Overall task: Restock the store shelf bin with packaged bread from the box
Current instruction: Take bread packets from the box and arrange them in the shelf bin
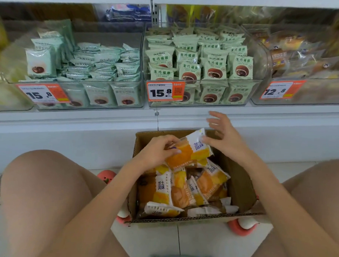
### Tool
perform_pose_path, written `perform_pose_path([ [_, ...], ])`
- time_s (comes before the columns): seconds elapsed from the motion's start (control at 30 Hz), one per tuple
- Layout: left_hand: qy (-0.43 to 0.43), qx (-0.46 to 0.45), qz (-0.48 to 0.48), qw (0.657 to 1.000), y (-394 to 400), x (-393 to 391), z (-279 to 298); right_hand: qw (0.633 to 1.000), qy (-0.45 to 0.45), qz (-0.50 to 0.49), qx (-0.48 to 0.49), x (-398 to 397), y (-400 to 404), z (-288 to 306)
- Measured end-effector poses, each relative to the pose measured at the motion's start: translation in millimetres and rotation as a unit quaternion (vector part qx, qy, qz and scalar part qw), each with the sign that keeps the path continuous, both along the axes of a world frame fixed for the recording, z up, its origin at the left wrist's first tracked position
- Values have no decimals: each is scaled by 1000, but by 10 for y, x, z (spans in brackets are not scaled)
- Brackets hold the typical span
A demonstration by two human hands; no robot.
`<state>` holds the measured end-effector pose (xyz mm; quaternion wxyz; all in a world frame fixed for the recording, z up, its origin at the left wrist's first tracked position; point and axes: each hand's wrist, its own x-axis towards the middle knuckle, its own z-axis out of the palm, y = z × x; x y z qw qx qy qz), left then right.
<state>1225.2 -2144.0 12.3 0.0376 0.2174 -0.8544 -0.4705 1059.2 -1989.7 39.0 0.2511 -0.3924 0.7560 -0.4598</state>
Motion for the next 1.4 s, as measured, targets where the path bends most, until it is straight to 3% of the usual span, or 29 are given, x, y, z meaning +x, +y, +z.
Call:
perform_pose_path([
  [0.07,-1,-52,-33,998,-52,-22,241,989,17,114,92,-23,-99,202],
  [0.13,15,-97,-42,994,-91,-42,522,981,-18,165,103,14,-165,316],
  [0.27,67,-99,-30,992,-164,-37,1164,993,-65,91,31,58,-167,514],
  [0.37,160,-80,39,983,-309,-42,1721,994,-92,56,-12,-20,-140,927],
  [0.43,265,-101,128,950,-479,-88,2072,994,-83,30,-60,-175,-111,1317],
  [0.5,348,-191,206,894,-638,-198,2403,990,-68,4,-121,-349,-93,1772],
  [0.67,355,-480,196,778,-874,-794,2996,958,-77,-46,-272,-807,-214,2948],
  [0.77,344,-577,139,727,-987,-1262,3130,948,-80,-91,-294,-1126,-414,3446],
  [0.87,299,-627,185,695,-1051,-1615,3097,952,-72,-79,-288,-1437,-706,3703],
  [1.0,310,-619,271,669,-1084,-1809,3036,969,-84,-57,-226,-1701,-1350,3790],
  [1.23,377,-617,294,625,-1148,-1933,2919,998,-25,27,-59,-2392,-2639,3524],
  [1.4,394,-630,300,599,-1219,-1982,2893,996,-48,53,-50,-2192,-2993,3372],
])
